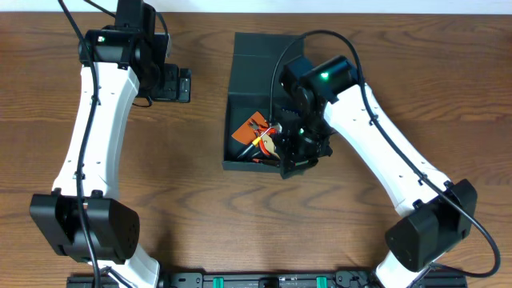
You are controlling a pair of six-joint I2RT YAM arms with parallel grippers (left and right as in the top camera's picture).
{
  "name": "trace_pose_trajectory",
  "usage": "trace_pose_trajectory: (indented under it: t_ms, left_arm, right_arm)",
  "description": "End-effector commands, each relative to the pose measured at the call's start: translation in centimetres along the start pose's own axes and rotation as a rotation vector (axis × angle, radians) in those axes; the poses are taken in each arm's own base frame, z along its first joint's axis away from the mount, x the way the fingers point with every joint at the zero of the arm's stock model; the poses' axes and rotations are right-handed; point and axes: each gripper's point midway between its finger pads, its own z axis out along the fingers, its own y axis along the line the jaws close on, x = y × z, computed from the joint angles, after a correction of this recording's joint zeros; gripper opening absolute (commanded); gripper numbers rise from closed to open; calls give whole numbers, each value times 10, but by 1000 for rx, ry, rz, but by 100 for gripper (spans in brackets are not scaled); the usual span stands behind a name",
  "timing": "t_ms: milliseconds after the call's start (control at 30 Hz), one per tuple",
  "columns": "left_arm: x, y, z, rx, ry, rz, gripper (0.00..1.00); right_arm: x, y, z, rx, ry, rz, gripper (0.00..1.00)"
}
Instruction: Pack container
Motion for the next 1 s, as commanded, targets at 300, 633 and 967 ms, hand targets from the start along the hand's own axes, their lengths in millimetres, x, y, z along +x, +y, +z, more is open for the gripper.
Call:
trace_pose_trajectory:
  t_ms: [300, 633, 967]
  left_arm:
    - [-4, 3, -4, -12, -17, -5, 99]
    - [-4, 3, -4, -12, -17, -5, 99]
    - [-3, 3, -4, -12, -17, -5, 99]
  right_arm:
    - [-2, -13, 43, -39, 32, 29, 1]
    - [-16, -10, 59, -102, 11, 15, 1]
    - [-46, -17, 79, -112, -17, 20, 1]
